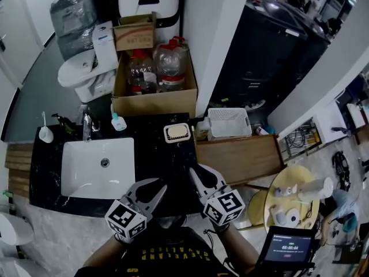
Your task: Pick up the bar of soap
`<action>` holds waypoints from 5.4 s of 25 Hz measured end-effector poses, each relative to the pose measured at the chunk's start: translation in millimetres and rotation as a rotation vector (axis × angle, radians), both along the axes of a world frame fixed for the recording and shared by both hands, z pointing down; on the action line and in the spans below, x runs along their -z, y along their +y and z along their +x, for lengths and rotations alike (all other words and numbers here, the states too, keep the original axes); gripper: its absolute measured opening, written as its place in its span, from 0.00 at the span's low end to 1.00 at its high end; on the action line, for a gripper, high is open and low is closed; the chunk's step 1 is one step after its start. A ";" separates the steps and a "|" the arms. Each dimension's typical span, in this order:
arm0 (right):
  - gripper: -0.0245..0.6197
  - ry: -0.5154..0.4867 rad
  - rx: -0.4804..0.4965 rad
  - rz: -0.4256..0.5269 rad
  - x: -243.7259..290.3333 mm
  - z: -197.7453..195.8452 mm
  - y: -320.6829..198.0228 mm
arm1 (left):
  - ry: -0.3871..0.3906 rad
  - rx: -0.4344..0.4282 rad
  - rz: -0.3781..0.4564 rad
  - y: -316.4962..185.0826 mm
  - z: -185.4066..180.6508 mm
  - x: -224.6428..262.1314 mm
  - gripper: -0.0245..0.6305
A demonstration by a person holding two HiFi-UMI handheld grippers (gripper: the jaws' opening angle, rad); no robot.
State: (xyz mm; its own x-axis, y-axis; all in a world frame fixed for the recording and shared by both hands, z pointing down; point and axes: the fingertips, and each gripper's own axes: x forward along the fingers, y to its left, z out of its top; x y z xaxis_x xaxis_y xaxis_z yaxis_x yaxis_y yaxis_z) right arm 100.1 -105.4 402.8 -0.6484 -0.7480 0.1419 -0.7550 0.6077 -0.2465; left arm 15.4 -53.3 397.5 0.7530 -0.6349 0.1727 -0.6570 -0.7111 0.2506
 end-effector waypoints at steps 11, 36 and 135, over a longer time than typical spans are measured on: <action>0.28 0.218 0.060 -0.007 -14.8 -3.6 -77.1 | -0.031 -0.041 -0.030 -45.7 -25.5 -14.0 0.21; 0.28 0.459 0.254 -0.021 -60.5 -20.0 -160.0 | -0.106 -0.030 -0.089 -88.0 8.4 -22.9 0.22; 0.45 0.242 0.367 -0.075 -41.0 -57.5 -117.6 | 0.073 0.022 -0.244 -63.2 -57.8 -66.7 0.22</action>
